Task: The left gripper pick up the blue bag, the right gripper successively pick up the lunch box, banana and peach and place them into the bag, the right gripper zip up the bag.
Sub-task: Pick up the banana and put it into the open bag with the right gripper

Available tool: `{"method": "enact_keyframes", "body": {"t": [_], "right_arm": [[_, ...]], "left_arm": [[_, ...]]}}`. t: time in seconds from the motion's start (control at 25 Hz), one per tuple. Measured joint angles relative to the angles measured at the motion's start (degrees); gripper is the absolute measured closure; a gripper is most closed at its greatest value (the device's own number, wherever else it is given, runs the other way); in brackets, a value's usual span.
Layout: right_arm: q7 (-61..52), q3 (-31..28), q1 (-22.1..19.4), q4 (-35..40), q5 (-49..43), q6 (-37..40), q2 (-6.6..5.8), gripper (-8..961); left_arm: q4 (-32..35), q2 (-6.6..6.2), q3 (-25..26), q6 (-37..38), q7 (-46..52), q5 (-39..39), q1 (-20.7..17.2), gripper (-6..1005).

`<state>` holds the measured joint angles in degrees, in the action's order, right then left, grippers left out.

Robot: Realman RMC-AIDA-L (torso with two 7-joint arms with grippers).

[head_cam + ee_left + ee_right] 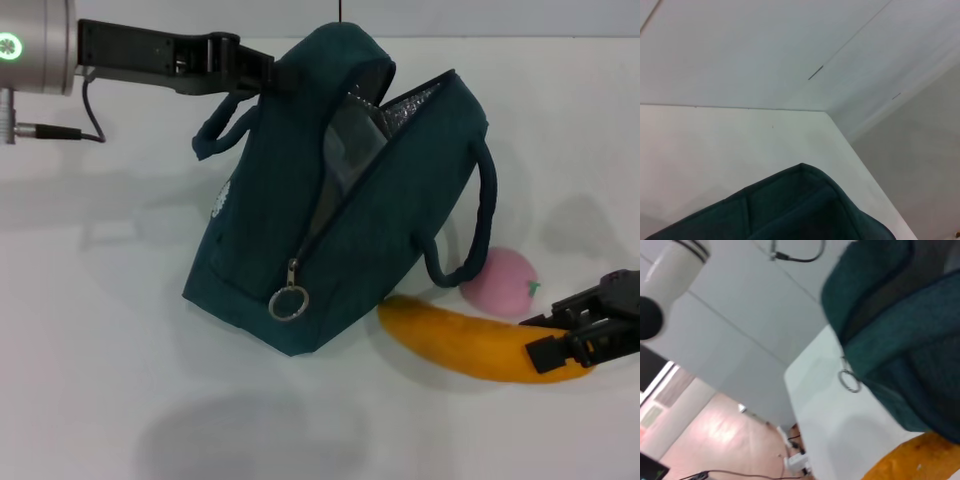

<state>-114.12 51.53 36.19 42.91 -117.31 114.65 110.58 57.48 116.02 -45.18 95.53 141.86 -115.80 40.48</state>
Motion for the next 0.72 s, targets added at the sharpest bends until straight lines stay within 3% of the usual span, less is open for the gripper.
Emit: {"method": "enact_keyframes", "body": {"t": [0.24, 0.4, 0.72], "right_arm": [[0.1, 0.5, -0.9, -2.5, -0.2, 0.5, -0.44, 498], [0.7, 0.3, -1.0, -3.0, 0.1, 3.7, 0.09, 498], [3.0, -0.2, -0.9, -4.4, 7.3, 8.1, 0.14, 496]], "left_arm": [[0.0, 0.0, 0.0, -1.3, 0.0, 0.0, 0.2, 919], [0.0, 0.1, 0.0, -1.5, -0.1, 0.1, 0.2, 918], [0.0, 0.57, 0.0, -1.6, 0.1, 0.1, 0.2, 918]]}}
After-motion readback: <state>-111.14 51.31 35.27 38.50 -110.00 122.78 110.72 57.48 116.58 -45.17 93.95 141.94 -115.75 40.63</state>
